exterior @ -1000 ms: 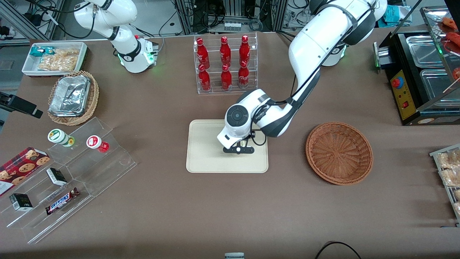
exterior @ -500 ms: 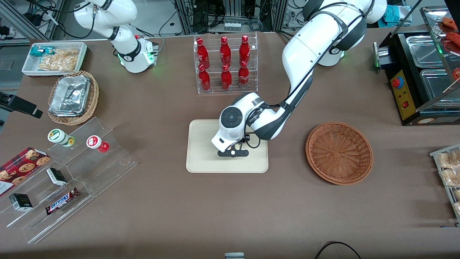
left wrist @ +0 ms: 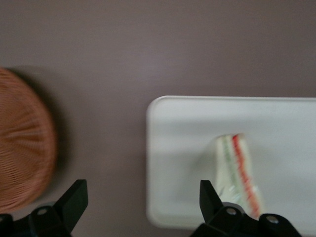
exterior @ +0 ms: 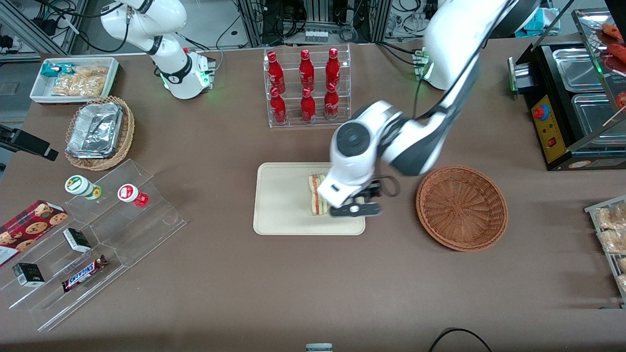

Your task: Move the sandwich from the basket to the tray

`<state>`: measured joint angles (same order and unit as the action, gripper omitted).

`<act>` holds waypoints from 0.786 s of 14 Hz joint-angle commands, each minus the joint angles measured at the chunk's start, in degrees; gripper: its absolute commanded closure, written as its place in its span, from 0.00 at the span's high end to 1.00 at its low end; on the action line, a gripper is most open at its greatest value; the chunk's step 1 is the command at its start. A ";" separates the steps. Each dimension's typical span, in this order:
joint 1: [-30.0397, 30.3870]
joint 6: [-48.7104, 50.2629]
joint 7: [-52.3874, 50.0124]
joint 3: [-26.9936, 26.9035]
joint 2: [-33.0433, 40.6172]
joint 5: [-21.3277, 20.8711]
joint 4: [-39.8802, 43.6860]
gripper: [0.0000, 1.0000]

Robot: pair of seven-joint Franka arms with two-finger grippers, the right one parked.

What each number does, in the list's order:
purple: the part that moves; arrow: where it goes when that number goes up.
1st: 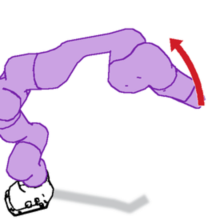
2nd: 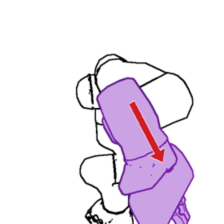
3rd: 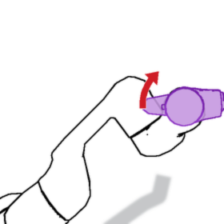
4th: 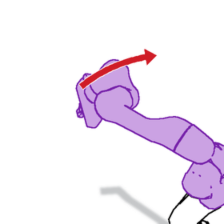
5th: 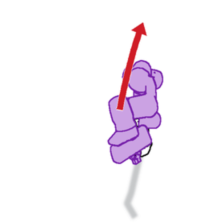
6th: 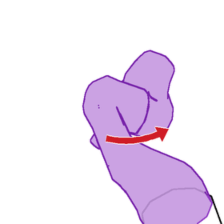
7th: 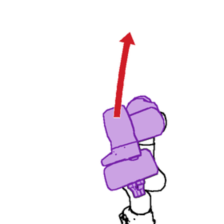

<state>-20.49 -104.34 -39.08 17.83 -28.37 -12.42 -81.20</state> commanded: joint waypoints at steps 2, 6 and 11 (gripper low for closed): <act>9.04 12.80 17.94 0.01 15.15 7.74 -5.29 1.00; 18.89 24.94 32.20 -0.08 24.13 9.26 -4.50 1.00; 26.65 34.63 35.74 -0.70 26.34 8.90 1.83 1.00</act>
<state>5.40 -72.62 -3.52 16.47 -1.72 -4.21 -81.47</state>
